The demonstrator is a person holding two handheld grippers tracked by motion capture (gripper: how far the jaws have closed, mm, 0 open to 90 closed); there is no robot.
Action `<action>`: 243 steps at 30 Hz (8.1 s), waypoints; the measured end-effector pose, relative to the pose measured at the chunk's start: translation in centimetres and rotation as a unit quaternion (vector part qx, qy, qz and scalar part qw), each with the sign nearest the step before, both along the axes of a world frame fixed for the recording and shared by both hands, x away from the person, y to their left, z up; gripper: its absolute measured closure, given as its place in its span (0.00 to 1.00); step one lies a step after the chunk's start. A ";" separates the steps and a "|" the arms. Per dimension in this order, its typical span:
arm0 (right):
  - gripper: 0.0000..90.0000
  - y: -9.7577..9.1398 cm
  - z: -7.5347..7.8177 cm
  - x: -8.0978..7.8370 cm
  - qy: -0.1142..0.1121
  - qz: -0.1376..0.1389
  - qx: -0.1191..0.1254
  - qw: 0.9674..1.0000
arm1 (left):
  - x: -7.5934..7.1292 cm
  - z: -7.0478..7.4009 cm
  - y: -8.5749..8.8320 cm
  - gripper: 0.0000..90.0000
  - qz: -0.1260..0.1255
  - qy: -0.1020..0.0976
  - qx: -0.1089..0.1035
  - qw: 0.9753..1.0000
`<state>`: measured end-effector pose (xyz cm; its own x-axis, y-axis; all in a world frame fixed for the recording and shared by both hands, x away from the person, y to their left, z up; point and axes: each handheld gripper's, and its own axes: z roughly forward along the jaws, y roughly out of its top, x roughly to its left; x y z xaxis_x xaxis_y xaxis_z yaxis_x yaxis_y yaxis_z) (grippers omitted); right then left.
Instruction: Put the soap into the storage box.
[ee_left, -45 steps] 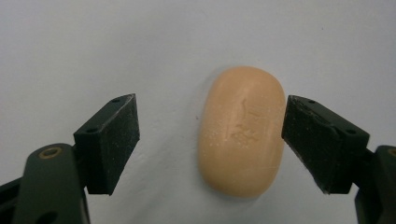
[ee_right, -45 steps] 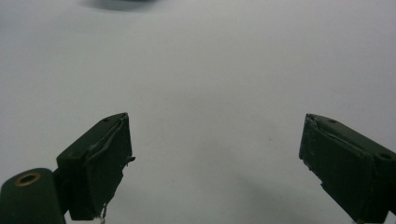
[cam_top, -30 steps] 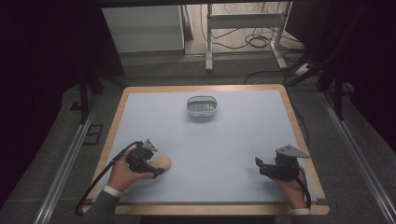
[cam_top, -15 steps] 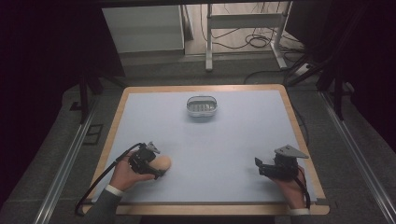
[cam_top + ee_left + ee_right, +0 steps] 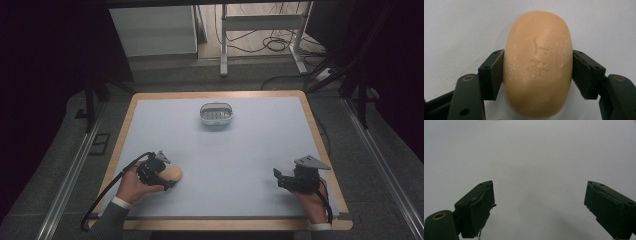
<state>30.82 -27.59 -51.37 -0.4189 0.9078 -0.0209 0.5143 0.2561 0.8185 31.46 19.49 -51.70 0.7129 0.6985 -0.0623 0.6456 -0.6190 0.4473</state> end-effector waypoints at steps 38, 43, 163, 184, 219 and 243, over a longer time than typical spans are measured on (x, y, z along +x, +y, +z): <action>0.10 -0.6 -0.1 0.0 0.001 -0.016 0.001 1.000 | 1.4 3.2 0.4 0.36 0.014 -0.060 -0.062 0.996; 0.10 -0.7 -0.1 0.0 0.001 -0.017 0.001 1.000 | 1.5 3.4 0.3 0.36 0.015 -0.064 -0.069 0.995; 0.11 -1.5 -0.4 0.2 0.006 -0.032 -0.009 0.999 | 12.5 8.1 -4.5 0.36 -0.001 -0.104 -0.084 0.991; 0.11 -1.7 -0.6 0.3 0.009 -0.034 -0.011 0.999 | 15.3 8.4 -7.1 0.36 -0.014 -0.098 -0.073 0.992; 0.11 -2.2 -0.5 0.3 0.009 -0.038 -0.010 0.999 | 20.3 7.6 -10.2 0.36 -0.036 -0.074 -0.054 0.995; 0.11 -2.4 -0.6 0.4 0.013 -0.044 -0.009 0.999 | 23.2 4.9 -11.6 0.36 -0.042 -0.047 -0.042 0.997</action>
